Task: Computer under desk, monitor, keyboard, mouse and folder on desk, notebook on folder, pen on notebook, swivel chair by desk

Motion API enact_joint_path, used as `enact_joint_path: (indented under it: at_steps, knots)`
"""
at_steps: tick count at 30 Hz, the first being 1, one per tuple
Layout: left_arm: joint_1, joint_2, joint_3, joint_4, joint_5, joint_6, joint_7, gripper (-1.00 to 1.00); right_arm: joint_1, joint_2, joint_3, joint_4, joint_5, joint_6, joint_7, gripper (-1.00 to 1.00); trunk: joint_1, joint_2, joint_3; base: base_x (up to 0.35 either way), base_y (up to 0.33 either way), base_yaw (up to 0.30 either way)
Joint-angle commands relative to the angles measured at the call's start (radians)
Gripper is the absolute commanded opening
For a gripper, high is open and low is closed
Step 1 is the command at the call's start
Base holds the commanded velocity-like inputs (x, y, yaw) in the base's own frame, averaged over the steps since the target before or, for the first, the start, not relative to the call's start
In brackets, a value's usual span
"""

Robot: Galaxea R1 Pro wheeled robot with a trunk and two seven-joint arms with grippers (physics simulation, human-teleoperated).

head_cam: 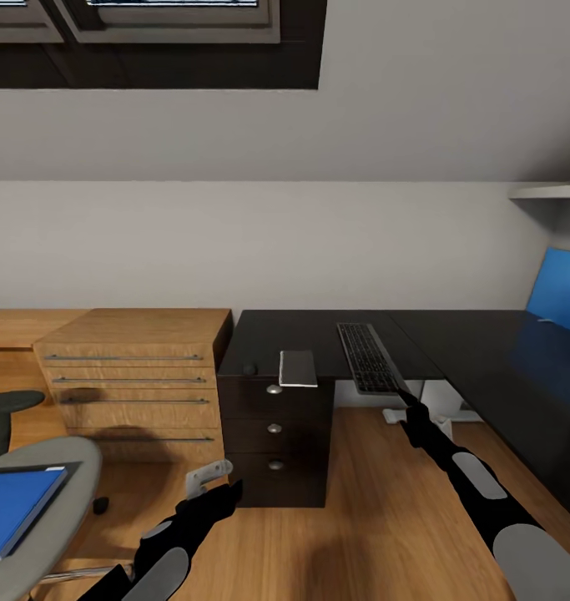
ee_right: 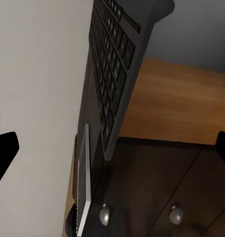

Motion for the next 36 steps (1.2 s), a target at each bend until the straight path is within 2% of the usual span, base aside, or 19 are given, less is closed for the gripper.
enact_joint_path:
  at_steps: [1, 11, 16, 27, 31, 36]
  knots:
    - [-0.001, 0.001, -0.002, -0.001, 0.003, 0.003, 0.006, 1.0, -0.001, 0.0, -0.002, 0.001, -0.007, 0.006, 0.001, 1.0, 0.0, -0.001, -0.001, 0.089, 0.0, 0.0]
    - [-0.001, -0.001, -0.014, -0.004, 0.002, 0.003, 0.006, 1.0, -0.001, -0.002, -0.007, 0.006, -0.006, 0.002, -0.004, 1.0, 0.0, -0.001, -0.001, 0.045, 0.0, 0.0]
    - [-0.001, -0.003, -0.016, -0.006, 0.002, 0.003, 0.006, 1.0, -0.001, -0.002, -0.007, 0.006, -0.006, 0.002, -0.005, 1.0, 0.019, -0.036, -0.017, 0.002, 0.0, 0.0]
    - [-0.001, -0.003, -0.017, -0.007, 0.004, 0.003, 0.006, 1.0, -0.001, -0.002, -0.007, 0.006, -0.006, 0.002, -0.005, 1.0, 0.019, -0.036, -0.017, 0.0, 0.0, 0.0]
    - [-0.001, -0.003, -0.018, -0.005, 0.007, 0.002, 0.006, 1.0, -0.001, -0.002, -0.007, 0.006, -0.006, 0.002, -0.005, 1.0, 0.034, -0.064, -0.029, 0.0, 0.0, 0.0]
    - [-0.001, -0.003, -0.018, -0.004, 0.009, 0.003, 0.006, 1.0, -0.001, -0.002, -0.007, 0.006, -0.005, 0.002, -0.005, 1.0, 0.034, -0.064, -0.029, 0.0, 0.0, 0.0]
